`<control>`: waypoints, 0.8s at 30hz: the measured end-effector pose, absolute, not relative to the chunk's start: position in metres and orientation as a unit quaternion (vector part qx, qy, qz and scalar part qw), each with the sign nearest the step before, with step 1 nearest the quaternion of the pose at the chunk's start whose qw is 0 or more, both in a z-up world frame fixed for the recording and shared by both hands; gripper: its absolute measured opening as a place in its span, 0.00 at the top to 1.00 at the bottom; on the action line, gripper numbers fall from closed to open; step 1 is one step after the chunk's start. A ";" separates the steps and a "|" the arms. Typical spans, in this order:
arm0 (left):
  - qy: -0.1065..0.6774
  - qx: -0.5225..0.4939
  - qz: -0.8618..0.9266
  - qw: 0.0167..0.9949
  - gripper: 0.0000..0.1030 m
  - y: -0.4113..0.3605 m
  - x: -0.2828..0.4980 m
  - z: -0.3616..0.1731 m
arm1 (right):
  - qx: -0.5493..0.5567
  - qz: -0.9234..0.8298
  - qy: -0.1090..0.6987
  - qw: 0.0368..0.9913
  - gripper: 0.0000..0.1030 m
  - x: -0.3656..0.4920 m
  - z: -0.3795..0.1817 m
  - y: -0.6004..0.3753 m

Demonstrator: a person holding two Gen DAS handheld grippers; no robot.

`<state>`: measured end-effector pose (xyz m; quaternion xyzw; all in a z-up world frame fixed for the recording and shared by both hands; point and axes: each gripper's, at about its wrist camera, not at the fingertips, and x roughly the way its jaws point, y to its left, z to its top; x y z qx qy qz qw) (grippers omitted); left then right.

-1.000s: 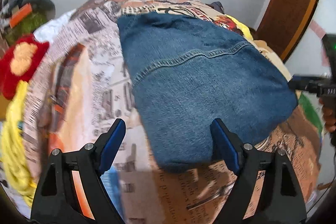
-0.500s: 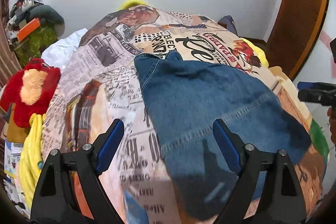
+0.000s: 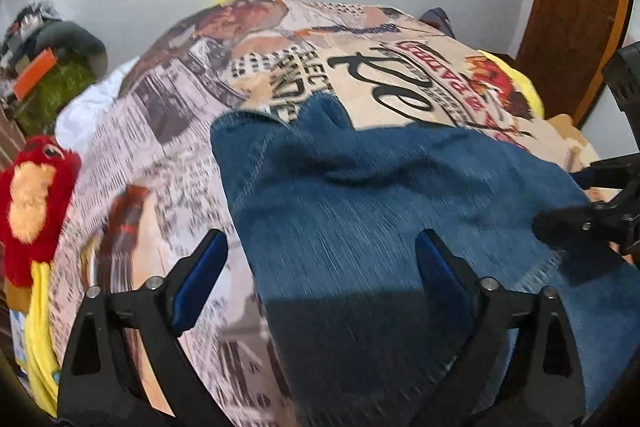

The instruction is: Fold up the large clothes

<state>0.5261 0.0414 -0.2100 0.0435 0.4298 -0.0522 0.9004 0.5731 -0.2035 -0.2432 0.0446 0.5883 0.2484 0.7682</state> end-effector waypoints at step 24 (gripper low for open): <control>0.424 0.022 -0.063 0.903 0.06 0.061 0.468 -0.173 | 0.060 0.271 0.494 0.824 0.08 0.514 -0.168 -0.238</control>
